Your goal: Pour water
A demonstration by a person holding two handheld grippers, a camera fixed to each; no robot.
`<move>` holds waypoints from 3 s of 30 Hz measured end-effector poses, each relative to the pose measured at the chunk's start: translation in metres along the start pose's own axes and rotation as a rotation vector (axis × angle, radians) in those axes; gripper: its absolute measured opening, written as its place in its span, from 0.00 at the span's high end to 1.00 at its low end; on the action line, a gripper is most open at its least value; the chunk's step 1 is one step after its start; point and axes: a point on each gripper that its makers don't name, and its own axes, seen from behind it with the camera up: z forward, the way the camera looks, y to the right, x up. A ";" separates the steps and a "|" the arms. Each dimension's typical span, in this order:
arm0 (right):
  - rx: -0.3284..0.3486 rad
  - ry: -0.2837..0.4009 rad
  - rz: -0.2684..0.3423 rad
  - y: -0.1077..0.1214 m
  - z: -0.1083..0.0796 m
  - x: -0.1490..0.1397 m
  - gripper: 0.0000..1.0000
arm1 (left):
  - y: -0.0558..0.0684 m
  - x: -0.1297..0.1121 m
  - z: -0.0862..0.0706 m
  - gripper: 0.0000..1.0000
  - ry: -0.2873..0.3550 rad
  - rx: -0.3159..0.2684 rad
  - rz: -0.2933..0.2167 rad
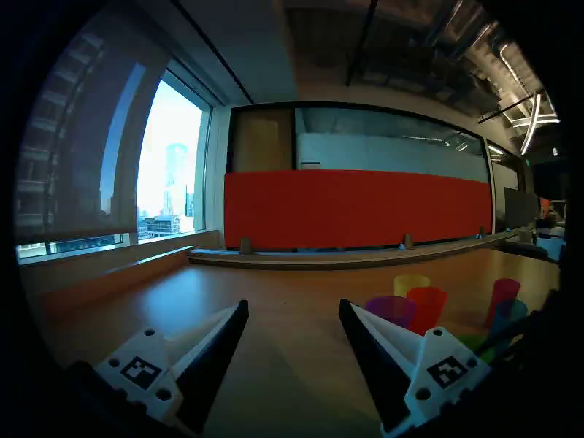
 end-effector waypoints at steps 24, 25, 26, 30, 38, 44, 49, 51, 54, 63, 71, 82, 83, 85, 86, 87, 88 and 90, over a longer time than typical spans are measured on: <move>-0.008 -0.043 -0.015 -0.005 0.001 -0.011 0.00 | 0.000 0.000 0.000 0.08 0.000 0.000 0.000; -0.008 -0.043 -0.015 -0.005 0.001 -0.011 0.00 | 0.000 0.000 0.000 0.08 0.000 0.000 0.000; -0.008 -0.043 -0.015 -0.005 0.000 -0.011 0.00 | 0.000 0.000 0.000 0.08 0.000 0.000 0.000; -0.009 -0.044 -0.015 -0.004 0.000 -0.010 0.00 | 0.000 0.000 0.000 0.08 0.000 0.000 0.000; -0.012 -0.044 -0.014 -0.003 -0.001 -0.011 0.00 | 0.000 -0.001 0.000 0.08 0.000 0.000 0.000; -0.011 -0.045 -0.013 -0.004 -0.001 -0.011 0.00 | 0.000 0.000 0.000 0.08 0.000 0.000 0.000; -0.011 -0.045 -0.013 -0.004 -0.001 -0.011 0.00 | 0.000 0.000 0.000 0.08 0.000 0.000 0.000; -0.011 -0.045 -0.014 -0.004 -0.001 -0.011 0.00 | 0.000 0.000 0.000 0.08 0.000 0.000 0.000; -0.011 -0.045 -0.014 -0.005 -0.001 -0.011 0.00 | 0.000 0.000 0.000 0.08 0.000 0.000 0.000; -0.011 -0.045 -0.013 -0.005 0.000 -0.011 0.00 | 0.000 0.000 0.000 0.08 0.000 0.000 0.000; -0.011 -0.045 -0.014 -0.005 -0.001 -0.011 0.00 | 0.000 0.000 0.000 0.08 0.000 0.000 0.000; -0.011 -0.045 -0.013 -0.004 0.000 -0.011 0.00 | 0.000 0.000 0.000 0.08 0.000 0.000 0.000; -0.011 -0.045 -0.013 -0.004 0.000 -0.011 0.00 | 0.000 0.000 0.000 0.08 0.000 0.000 0.000; -0.011 -0.045 -0.013 -0.004 0.000 -0.011 0.00 | 0.001 0.000 0.000 0.08 0.000 0.000 0.000; -0.011 -0.045 -0.013 -0.004 0.000 -0.011 0.00 | 0.001 0.000 0.000 0.08 0.000 0.000 0.000; -0.011 -0.045 -0.013 -0.003 0.000 -0.011 0.00 | 0.000 0.000 -0.001 0.08 0.000 0.000 0.000; -0.011 -0.045 -0.014 -0.003 0.000 -0.011 0.00 | 0.000 0.000 0.000 0.08 0.000 0.000 0.000; -0.011 -0.045 -0.014 -0.003 0.000 -0.011 0.00 | 0.000 0.000 0.000 0.08 0.000 0.000 0.000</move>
